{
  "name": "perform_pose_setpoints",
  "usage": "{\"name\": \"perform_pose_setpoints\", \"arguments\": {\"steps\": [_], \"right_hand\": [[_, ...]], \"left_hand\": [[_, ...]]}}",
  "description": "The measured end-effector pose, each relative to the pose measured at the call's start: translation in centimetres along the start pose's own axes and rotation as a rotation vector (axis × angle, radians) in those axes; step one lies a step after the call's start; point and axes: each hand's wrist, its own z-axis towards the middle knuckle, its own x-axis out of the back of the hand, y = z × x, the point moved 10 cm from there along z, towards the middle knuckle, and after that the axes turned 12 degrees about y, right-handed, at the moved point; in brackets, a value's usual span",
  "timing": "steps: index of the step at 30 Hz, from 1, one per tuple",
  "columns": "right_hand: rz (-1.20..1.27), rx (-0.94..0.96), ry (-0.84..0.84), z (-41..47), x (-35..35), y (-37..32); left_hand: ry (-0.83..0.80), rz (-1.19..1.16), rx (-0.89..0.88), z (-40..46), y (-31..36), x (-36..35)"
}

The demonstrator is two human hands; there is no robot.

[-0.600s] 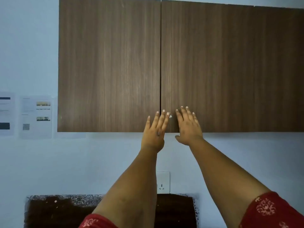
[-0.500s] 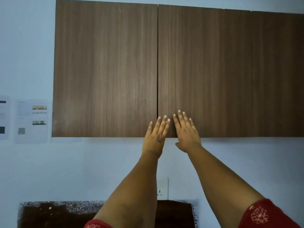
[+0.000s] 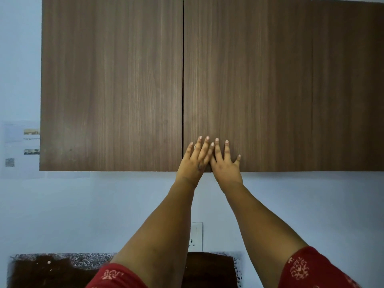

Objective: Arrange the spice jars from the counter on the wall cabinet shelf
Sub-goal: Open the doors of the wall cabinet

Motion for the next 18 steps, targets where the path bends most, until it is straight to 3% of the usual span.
{"name": "perform_pose_setpoints", "arguments": {"steps": [6, 12, 14, 16, 18], "right_hand": [[-0.047, 0.036, 0.036, -2.1, 2.6, 0.7], [-0.037, -0.018, 0.065, -5.0, 6.7, 1.9], [-0.016, -0.094, 0.089, -6.0, 8.4, 2.6], [0.015, -0.174, 0.105, -6.9, 9.6, 3.4], [0.067, -0.209, 0.126, -7.8, 11.2, 3.7]], "left_hand": [[-0.086, -0.13, 0.15, -1.3, 0.5, 2.0], [0.018, -0.144, 0.138, -1.6, 1.7, 8.2], [0.076, -0.243, 0.151, -1.7, 2.1, 11.4], [0.101, -0.451, 0.273, -1.8, 1.9, 14.2], [0.123, -0.736, 0.571, -2.3, 0.2, 16.4]]}}
